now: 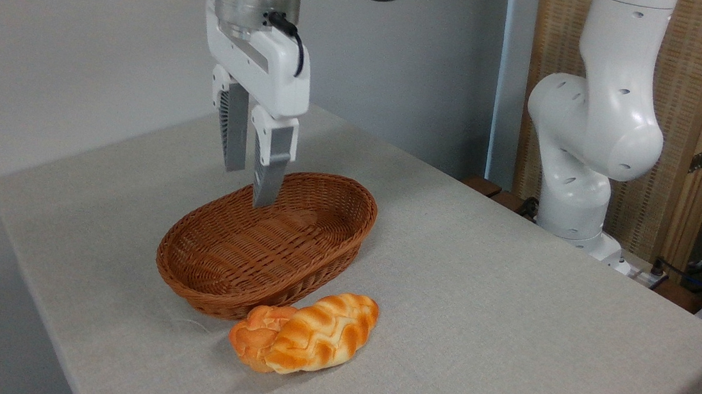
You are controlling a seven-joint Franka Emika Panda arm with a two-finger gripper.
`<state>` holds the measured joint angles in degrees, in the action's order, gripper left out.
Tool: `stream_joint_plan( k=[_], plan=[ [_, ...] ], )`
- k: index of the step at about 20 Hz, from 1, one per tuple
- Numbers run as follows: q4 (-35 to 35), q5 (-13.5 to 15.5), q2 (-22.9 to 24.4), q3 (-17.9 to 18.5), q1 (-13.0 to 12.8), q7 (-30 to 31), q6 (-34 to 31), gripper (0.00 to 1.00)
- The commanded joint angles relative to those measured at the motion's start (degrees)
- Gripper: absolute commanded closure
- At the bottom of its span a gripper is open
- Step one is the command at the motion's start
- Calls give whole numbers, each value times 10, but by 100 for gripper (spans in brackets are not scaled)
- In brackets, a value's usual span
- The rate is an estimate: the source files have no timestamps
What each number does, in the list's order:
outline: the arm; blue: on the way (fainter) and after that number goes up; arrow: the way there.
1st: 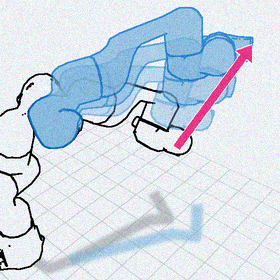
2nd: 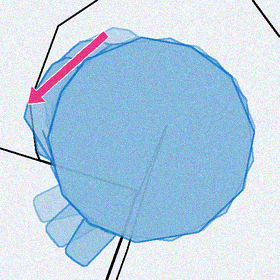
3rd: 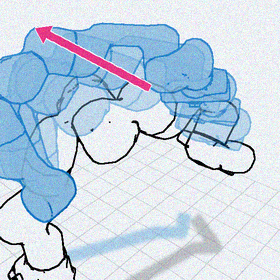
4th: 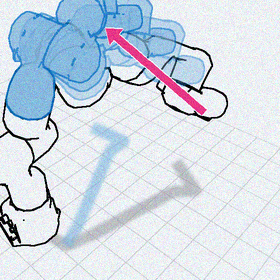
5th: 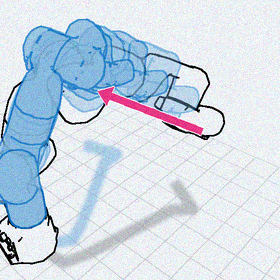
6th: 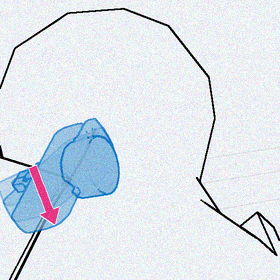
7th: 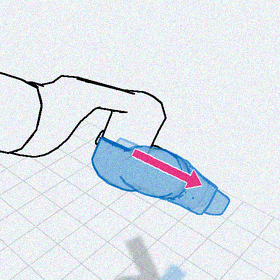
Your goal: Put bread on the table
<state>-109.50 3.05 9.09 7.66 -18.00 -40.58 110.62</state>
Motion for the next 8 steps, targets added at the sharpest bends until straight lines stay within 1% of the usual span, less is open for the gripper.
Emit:
stream_joint_plan(
  k=[1,8],
  plan=[
    [16,-3,-3,-11,2,11,-24,0],
    [16,-3,-5,-10,6,13,-35,0]
  ],
)
